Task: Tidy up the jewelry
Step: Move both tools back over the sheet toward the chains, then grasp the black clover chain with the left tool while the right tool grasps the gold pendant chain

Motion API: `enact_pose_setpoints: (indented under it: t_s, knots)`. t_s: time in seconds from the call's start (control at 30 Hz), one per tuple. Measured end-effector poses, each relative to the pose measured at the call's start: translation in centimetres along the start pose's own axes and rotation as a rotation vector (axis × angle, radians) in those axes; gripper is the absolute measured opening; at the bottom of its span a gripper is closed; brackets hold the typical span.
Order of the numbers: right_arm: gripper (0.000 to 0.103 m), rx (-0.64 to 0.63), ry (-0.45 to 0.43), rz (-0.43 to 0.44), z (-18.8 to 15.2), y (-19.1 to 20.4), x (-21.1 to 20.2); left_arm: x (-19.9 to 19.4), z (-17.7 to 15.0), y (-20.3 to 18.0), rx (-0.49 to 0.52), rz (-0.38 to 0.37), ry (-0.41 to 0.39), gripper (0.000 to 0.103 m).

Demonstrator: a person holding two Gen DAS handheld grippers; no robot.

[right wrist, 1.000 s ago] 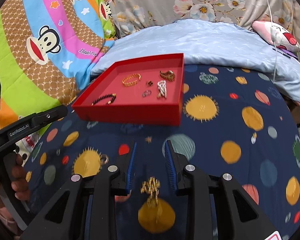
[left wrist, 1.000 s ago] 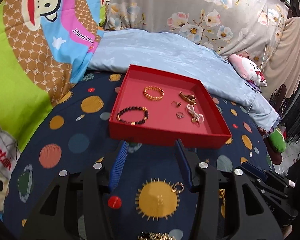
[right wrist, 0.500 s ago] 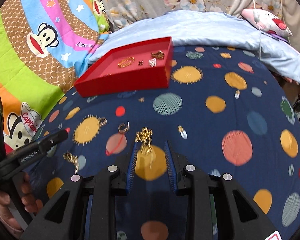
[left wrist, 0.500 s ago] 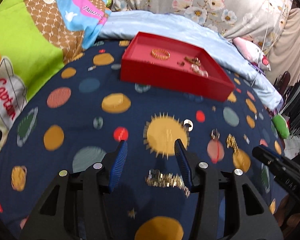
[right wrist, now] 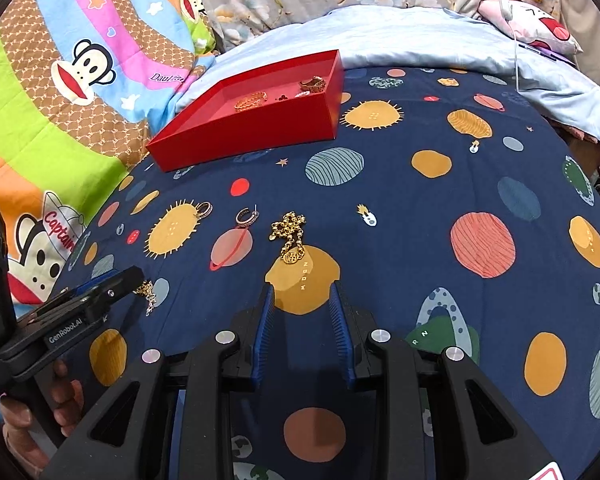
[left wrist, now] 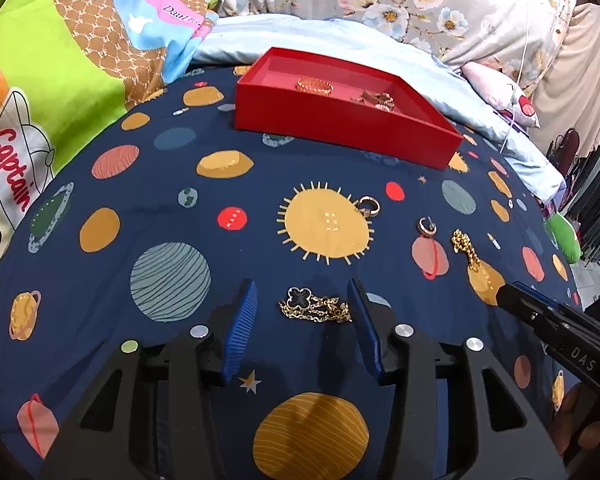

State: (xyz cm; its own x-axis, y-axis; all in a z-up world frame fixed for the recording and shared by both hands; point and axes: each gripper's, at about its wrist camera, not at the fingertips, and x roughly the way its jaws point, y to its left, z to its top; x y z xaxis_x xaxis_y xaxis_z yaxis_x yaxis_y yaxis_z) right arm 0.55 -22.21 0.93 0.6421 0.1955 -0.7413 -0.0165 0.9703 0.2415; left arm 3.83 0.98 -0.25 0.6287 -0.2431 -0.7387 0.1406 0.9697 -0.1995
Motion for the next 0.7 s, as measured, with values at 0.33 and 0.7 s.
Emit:
enact_pose_setpoints:
  t_s: [0.33,0.7]
  knots:
    - [0.034,-0.004,0.005,-0.001,0.0,0.2,0.4,0.4,-0.1,-1.3,0.064,0.013,0.017,0.021]
    - [0.034,-0.020,0.005,-0.003,0.2,0.4,0.6,0.4,0.0,-1.3,0.062,-0.005,0.025,0.011]
